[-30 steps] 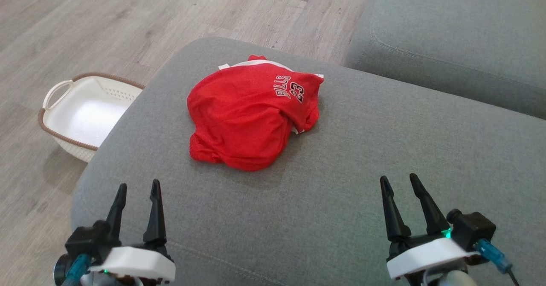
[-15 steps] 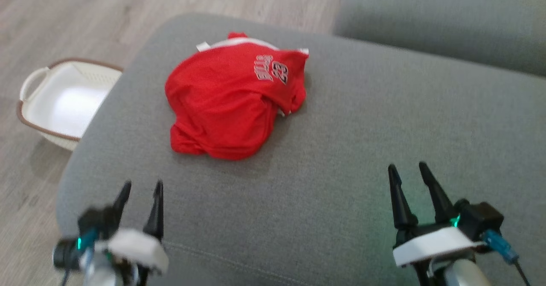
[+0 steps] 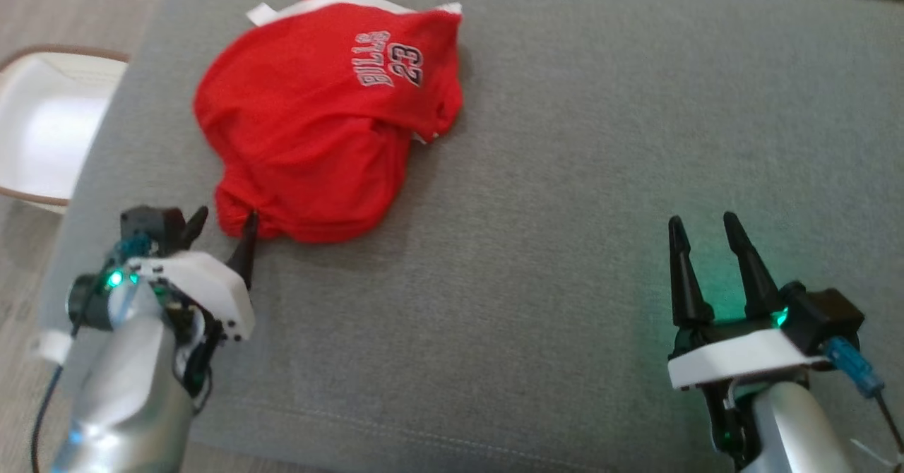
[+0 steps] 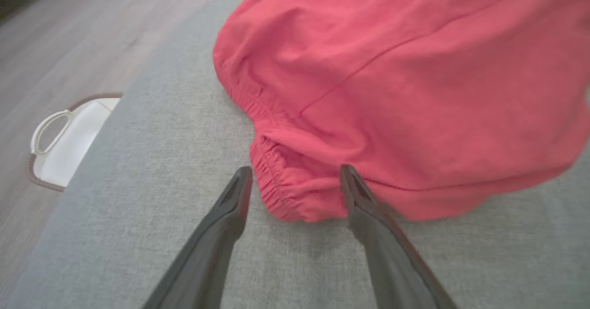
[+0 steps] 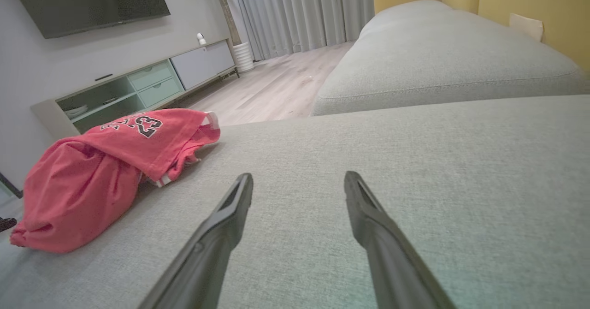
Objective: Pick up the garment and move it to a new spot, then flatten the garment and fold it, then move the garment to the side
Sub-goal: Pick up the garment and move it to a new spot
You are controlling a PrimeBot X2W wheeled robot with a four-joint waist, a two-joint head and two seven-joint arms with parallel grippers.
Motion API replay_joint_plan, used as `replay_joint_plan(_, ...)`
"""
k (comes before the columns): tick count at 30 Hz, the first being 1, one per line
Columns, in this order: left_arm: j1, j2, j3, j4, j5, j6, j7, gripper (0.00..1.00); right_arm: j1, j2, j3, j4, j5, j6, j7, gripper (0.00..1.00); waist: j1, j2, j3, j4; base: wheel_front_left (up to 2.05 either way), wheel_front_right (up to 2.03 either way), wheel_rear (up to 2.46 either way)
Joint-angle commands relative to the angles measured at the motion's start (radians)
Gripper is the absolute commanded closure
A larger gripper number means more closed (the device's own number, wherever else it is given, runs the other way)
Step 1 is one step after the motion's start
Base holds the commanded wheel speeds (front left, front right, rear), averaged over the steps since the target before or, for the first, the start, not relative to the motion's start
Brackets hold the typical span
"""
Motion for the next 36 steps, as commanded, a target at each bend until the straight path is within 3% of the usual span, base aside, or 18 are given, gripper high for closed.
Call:
replay_joint_plan(1, -0.062, 0.053, 0.018, 0.006, -0.007, -0.005, 0.004, 0.0, -0.036, -0.006, 0.018, -0.036, -0.008, -0.001, -0.011, 0.0, 0.0, 0.0, 0.03, -0.031, 0.0, 0.0, 0.0)
replay_joint_plan(15, -0.178, 0.099, -0.11, 0.236, -0.144, -0.006, 0.085, 0.0, -0.057, -0.006, -0.007, -0.047, -0.025, -0.001, -0.011, 0.0, 0.0, 0.0, 0.077, -0.069, 0.0, 0.0, 0.0)
replay_joint_plan(16, -0.179, 0.098, -0.127, 0.242, -0.16, -0.006, 0.095, 0.47, -0.057, -0.006, -0.009, -0.047, -0.026, -0.001, -0.011, 0.0, 0.0, 0.0, 0.079, -0.07, 0.0, 0.0, 0.0)
replay_joint_plan(17, -0.18, 0.099, -0.143, 0.244, -0.175, -0.006, 0.099, 1.0, -0.058, -0.006, -0.011, -0.047, -0.027, -0.001, -0.011, 0.0, 0.0, 0.0, 0.079, -0.069, 0.0, 0.0, 0.0)
replay_joint_plan(25, -0.193, 0.134, -0.214, 0.258, -0.245, -0.006, 0.035, 1.0, -0.064, -0.006, -0.014, -0.03, -0.017, -0.001, -0.011, 0.0, 0.0, 0.0, 0.039, -0.056, 0.0, 0.0, 0.0)
replay_joint_plan(36, -0.206, 0.183, -0.192, 0.198, -0.247, 0.025, -0.123, 1.0, -0.023, -0.006, -0.012, -0.006, 0.035, -0.001, -0.011, 0.0, 0.0, 0.0, -0.1, -0.045, 0.0, 0.0, 0.0)
